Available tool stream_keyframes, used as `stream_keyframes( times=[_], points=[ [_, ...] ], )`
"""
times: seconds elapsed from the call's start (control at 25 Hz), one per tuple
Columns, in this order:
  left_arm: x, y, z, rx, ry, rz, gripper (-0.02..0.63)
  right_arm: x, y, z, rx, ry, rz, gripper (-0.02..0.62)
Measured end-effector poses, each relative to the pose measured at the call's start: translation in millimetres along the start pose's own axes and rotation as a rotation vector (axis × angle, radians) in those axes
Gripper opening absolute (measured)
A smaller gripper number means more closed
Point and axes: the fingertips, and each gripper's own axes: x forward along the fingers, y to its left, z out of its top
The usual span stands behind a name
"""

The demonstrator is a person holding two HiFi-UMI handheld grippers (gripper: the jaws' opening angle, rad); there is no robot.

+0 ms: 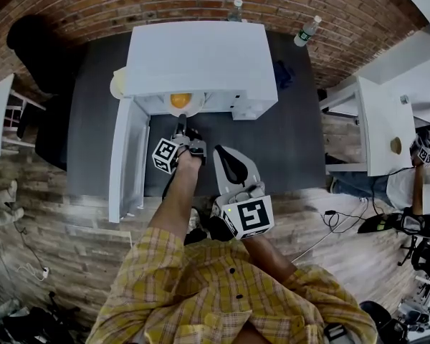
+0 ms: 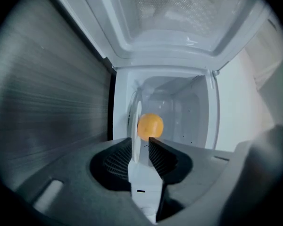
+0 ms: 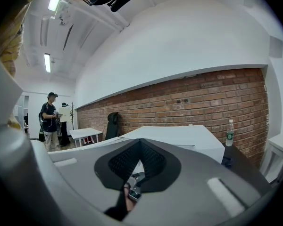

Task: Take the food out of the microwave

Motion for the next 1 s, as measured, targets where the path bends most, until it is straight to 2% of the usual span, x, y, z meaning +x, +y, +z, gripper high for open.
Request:
stream_keyframes(
  times=[0.32, 0.6, 0.72, 0.92, 1.0],
  points=[
    [5, 5, 2, -0.014, 0.007, -0.019, 0.098, 15, -6, -14, -0.005, 0.002, -0.022, 0.003],
    [13, 8, 3, -0.010, 0.008, -0.002, 0.095, 22, -11, -24, 0.005, -0.014, -0.013, 0.003],
    [16, 10, 4, -0.003, 0.007, 0.007, 0.069, 23, -13, -30, 0.010, -0.014, -0.019, 0.003],
    [19, 11, 4, 0.000, 0.013, 0.005, 0.069, 23, -12, -34, 0.006, -0.002, -0.011, 0.003],
    [20, 11, 6, 0.004, 0.012, 0.009, 0.043, 24, -11, -37, 0.005, 0.000, -0.007, 0.003]
  ],
)
